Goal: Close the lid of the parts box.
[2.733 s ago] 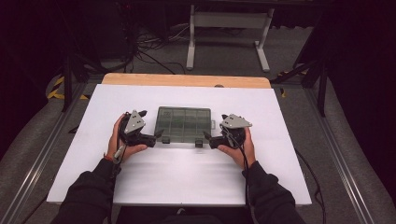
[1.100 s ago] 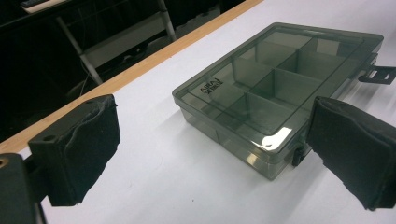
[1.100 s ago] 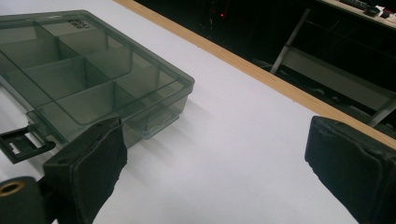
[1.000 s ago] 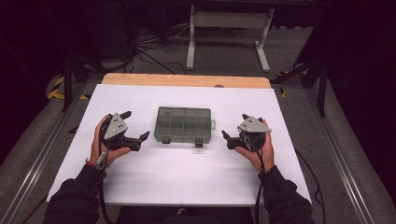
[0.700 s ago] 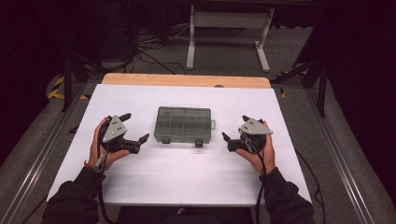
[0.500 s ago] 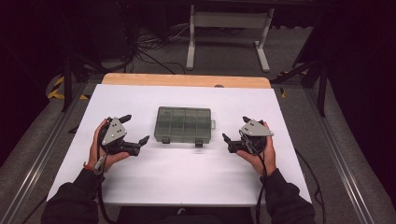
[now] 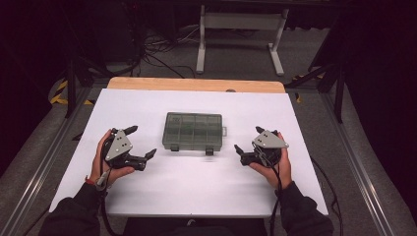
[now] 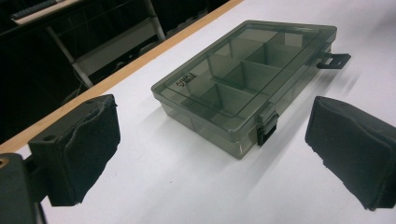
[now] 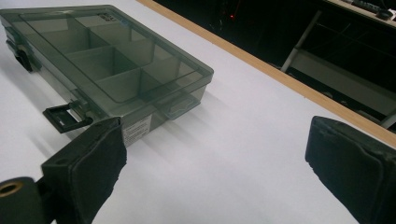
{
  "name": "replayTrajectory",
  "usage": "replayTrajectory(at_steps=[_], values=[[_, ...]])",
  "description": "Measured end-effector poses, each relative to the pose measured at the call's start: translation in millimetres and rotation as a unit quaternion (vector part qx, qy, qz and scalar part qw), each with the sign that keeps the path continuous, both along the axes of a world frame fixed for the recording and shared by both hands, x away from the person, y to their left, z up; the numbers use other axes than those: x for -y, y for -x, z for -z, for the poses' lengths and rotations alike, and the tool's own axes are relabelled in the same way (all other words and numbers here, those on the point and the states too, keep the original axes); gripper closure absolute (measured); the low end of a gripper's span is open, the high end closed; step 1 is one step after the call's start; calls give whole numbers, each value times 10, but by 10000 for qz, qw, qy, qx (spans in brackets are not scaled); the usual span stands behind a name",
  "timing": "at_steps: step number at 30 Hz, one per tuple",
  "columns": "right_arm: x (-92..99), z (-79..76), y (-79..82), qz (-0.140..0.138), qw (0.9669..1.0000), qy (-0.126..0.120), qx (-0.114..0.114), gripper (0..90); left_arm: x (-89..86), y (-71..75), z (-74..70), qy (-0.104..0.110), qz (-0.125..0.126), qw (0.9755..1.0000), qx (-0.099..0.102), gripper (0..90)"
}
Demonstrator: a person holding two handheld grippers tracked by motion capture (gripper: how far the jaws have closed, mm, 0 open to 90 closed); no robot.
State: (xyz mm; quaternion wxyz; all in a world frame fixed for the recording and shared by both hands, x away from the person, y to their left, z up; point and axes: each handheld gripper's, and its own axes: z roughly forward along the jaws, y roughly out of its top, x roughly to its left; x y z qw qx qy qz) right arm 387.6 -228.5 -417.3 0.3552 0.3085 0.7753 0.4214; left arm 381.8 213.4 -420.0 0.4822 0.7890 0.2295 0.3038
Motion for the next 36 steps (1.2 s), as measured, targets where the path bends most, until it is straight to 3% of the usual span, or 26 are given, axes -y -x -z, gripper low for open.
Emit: replayTrajectory(at_steps=[10, 14, 36], values=[[16, 40, 105, -41, 9999, 127, 36, 58, -39, 90, 24, -8, 56, 10000, -42, 41], [24, 47, 153, -72, 9998, 150, 81, 58, -49, 135, 49, 85, -27, 10000, 19, 45], [120, 117, 407, -181, 9995, 210, 119, 58, -107, 291, 188, -138, 121, 9997, -180, 39]])
